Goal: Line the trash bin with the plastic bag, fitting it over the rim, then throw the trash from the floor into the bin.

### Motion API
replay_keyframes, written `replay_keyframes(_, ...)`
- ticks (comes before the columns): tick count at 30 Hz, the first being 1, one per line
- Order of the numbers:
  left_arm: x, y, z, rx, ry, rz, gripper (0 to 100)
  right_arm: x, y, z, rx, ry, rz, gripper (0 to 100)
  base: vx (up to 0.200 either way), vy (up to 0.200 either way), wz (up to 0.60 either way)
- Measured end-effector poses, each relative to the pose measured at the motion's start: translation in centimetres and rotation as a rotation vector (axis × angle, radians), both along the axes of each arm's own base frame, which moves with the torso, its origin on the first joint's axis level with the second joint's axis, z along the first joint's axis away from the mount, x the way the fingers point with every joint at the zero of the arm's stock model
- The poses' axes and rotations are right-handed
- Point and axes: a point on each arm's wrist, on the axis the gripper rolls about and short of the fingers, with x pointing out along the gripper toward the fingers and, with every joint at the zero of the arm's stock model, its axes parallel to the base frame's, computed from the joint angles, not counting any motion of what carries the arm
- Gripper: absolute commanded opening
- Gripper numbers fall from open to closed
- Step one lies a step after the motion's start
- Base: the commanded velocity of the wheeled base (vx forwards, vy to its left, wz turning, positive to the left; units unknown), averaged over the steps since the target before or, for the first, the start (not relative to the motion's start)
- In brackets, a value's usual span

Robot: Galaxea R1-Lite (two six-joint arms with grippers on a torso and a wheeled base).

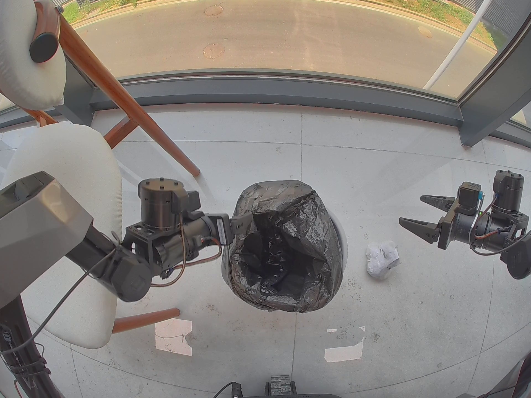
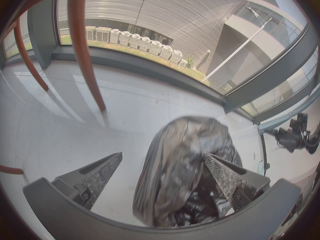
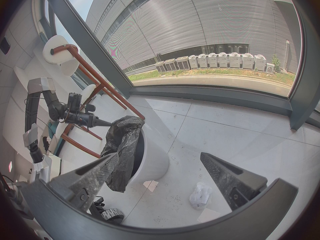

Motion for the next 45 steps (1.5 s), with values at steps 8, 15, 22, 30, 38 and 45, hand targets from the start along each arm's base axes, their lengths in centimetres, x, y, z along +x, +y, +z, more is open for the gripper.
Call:
replay_keyframes(8, 1.9, -1.0, 0.0, -0.024, -0.017, -0.001, 100, 0.0, 0.0, 0.0, 0.0, 0.0, -0.002, 100, 0.0, 0.0, 0.0)
replay_keyframes(15, 3.9, -1.2, -2.3, 0.008, -0.008, 0.092, 100, -0.1, -0.1, -0.1, -0.001, 0.004, -0.003, 100, 0.0, 0.0, 0.0)
replay_keyframes(22, 5.6, -1.2, -2.9, 0.014, -0.035, 0.178, 100, -0.2, -0.2, -0.2, -0.004, -0.018, -0.017, 100, 0.0, 0.0, 0.0)
replay_keyframes(30, 4.7, -2.6, -1.2, -0.01, -0.067, 0.141, 100, -0.5, -0.3, -0.7, -0.003, -0.034, -0.024, 100, 0.0, 0.0, 0.0)
replay_keyframes(38, 0.7, -4.0, 1.6, -0.025, -0.082, 0.061, 100, -0.3, -0.8, -1.6, -0.015, 0.006, -0.107, 100, 0.0, 0.0, 0.0)
replay_keyframes(45, -4.2, -3.7, 2.4, -0.018, -0.06, -0.015, 100, 0.9, -1.6, -4.0, -0.014, 0.109, -0.228, 100, 0.0, 0.0, 0.0)
